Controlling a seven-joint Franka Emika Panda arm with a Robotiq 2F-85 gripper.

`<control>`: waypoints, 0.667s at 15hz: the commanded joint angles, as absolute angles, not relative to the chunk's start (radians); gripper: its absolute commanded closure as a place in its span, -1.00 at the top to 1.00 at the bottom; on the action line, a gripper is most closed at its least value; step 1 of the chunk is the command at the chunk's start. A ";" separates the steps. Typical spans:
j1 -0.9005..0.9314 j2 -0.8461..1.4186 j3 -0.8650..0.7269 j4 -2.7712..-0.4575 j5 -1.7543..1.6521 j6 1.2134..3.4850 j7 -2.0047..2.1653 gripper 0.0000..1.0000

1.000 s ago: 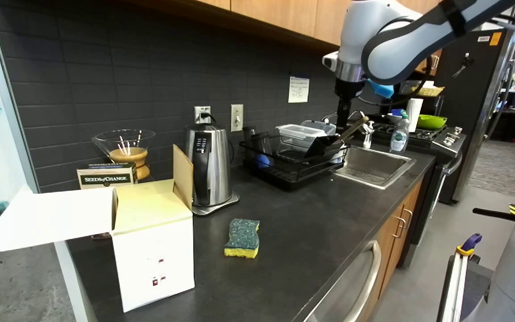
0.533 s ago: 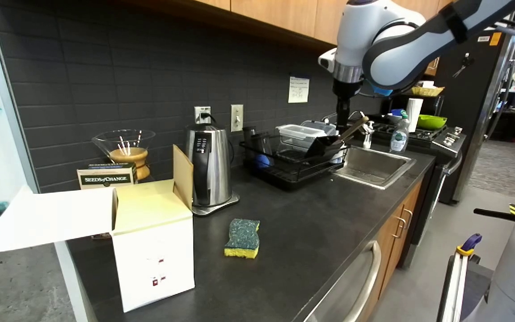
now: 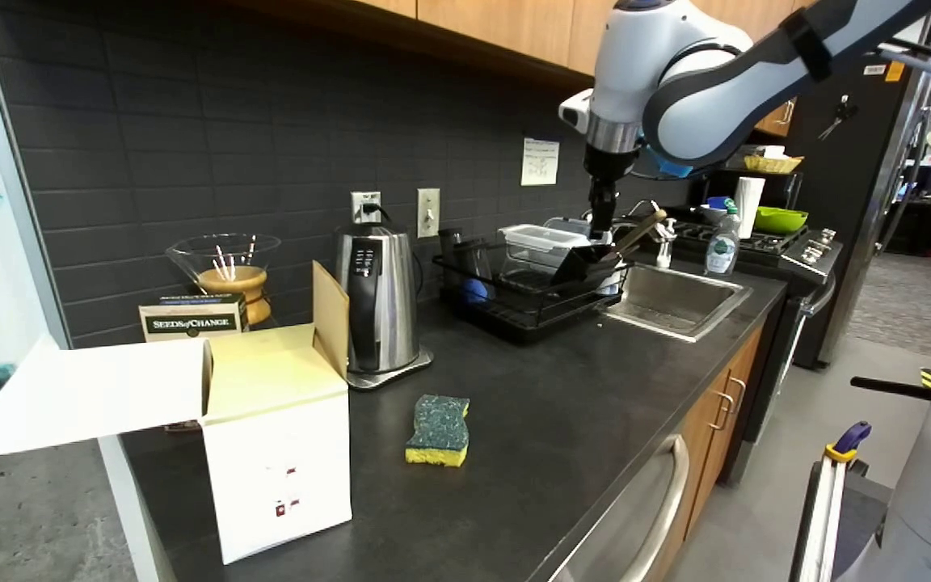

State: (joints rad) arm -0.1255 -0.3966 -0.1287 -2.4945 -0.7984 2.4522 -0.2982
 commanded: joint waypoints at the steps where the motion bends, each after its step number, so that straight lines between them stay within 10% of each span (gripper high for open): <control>1: -0.064 -0.422 -0.135 -2.494 -0.676 2.453 -0.348 1.00; 10: 0.044 -0.457 -0.110 -2.528 -0.319 2.454 -0.448 1.00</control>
State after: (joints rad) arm 0.0192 -0.4327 -0.1226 -2.5022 -0.3818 2.4524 -0.4237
